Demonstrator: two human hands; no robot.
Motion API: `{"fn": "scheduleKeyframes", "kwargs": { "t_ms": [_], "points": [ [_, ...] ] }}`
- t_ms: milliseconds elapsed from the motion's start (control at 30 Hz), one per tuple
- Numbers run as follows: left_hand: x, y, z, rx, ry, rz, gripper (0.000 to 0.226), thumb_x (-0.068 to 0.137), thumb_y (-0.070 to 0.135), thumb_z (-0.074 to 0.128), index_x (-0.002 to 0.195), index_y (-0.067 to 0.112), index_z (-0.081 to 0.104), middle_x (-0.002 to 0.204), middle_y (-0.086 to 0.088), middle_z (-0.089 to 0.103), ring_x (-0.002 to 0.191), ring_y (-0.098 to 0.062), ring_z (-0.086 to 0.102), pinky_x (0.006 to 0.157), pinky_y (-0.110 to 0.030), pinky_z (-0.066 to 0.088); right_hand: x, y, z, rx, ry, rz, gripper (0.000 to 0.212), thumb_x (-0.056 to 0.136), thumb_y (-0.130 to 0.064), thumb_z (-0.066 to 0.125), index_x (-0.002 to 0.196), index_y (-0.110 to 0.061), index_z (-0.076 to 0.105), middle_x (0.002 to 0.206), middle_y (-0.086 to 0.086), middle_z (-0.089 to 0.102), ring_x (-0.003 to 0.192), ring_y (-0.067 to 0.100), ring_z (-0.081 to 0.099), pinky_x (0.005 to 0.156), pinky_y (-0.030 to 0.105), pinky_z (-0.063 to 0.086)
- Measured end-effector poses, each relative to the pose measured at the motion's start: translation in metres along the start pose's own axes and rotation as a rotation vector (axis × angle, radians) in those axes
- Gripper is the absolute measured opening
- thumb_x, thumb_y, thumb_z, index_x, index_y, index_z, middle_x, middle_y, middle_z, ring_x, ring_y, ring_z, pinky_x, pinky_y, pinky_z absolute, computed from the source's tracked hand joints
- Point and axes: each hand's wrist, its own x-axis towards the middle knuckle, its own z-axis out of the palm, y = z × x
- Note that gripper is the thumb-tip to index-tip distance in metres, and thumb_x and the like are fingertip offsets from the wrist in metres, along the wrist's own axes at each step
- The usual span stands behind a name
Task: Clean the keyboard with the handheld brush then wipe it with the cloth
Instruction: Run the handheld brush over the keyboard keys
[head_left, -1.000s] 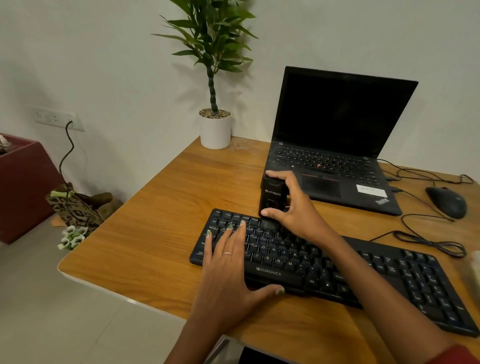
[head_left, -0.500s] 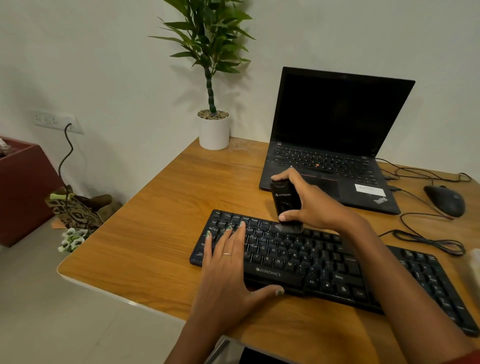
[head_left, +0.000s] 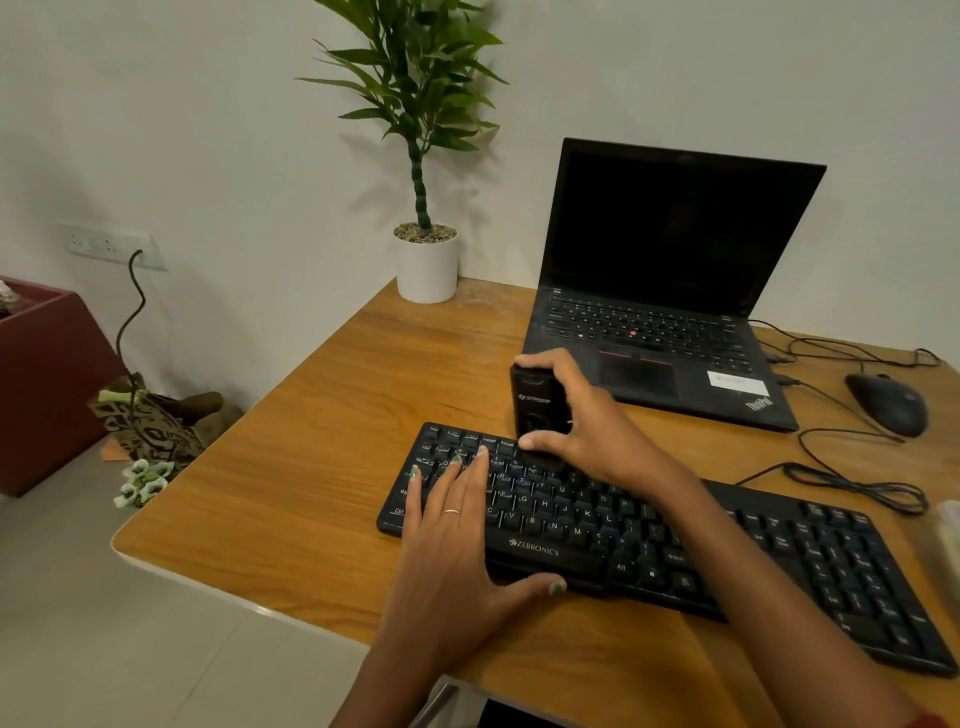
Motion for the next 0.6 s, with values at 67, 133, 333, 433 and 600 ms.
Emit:
{"fn": "scheduleKeyframes", "kwargs": {
  "t_ms": [67, 133, 333, 433, 600],
  "points": [
    [0.000, 0.000, 0.001, -0.005, 0.000, -0.002, 0.120, 0.066, 0.096, 0.036, 0.153, 0.017, 0.011, 0.152, 0.004, 0.032, 0.139, -0.004, 0.012, 0.115, -0.031, -0.019, -0.002, -0.002, 0.018, 0.036, 0.061, -0.044, 0.074, 0.079, -0.013, 0.074, 0.133, -0.039, 0.031, 0.117, -0.004, 0.052, 0.097, 0.014, 0.058, 0.076, 0.034, 0.057],
    [0.000, 0.000, 0.000, 0.001, 0.002, -0.001, 0.122, 0.064, 0.096, 0.035, 0.153, 0.018, 0.007, 0.154, 0.005, 0.028, 0.139, -0.001, 0.006, 0.114, -0.030, -0.021, 0.000, 0.003, 0.012, 0.021, 0.071, -0.024, 0.074, 0.079, -0.014, 0.074, 0.133, -0.039, 0.030, 0.118, -0.001, 0.054, 0.095, 0.014, 0.060, 0.074, 0.032, 0.057],
    [0.000, 0.001, -0.001, 0.001, -0.002, -0.002, 0.125, 0.063, 0.097, 0.034, 0.154, 0.017, 0.006, 0.156, 0.006, 0.023, 0.140, -0.002, 0.003, 0.113, -0.029, -0.023, 0.002, 0.000, -0.010, -0.170, 0.009, 0.058, 0.075, 0.078, -0.020, 0.076, 0.132, -0.038, 0.027, 0.114, 0.002, 0.057, 0.089, 0.016, 0.060, 0.070, 0.031, 0.054],
    [0.000, 0.000, -0.001, 0.008, 0.001, 0.000, 0.124, 0.063, 0.096, 0.036, 0.153, 0.018, 0.004, 0.156, 0.006, 0.022, 0.141, -0.003, 0.002, 0.113, -0.030, -0.024, -0.008, -0.006, 0.007, -0.187, 0.010, -0.013, 0.076, 0.079, -0.020, 0.075, 0.132, -0.044, 0.026, 0.115, -0.004, 0.058, 0.093, 0.014, 0.060, 0.073, 0.032, 0.054],
    [-0.001, 0.000, 0.000, 0.012, -0.001, 0.004, 0.123, 0.064, 0.097, 0.036, 0.153, 0.017, 0.004, 0.156, 0.005, 0.022, 0.144, -0.008, 0.008, 0.113, -0.030, -0.023, -0.011, 0.006, -0.005, -0.113, 0.104, 0.049, 0.075, 0.079, -0.020, 0.075, 0.133, -0.042, 0.027, 0.105, -0.004, 0.056, 0.073, 0.002, 0.053, 0.059, 0.017, 0.040]
  ]
}}
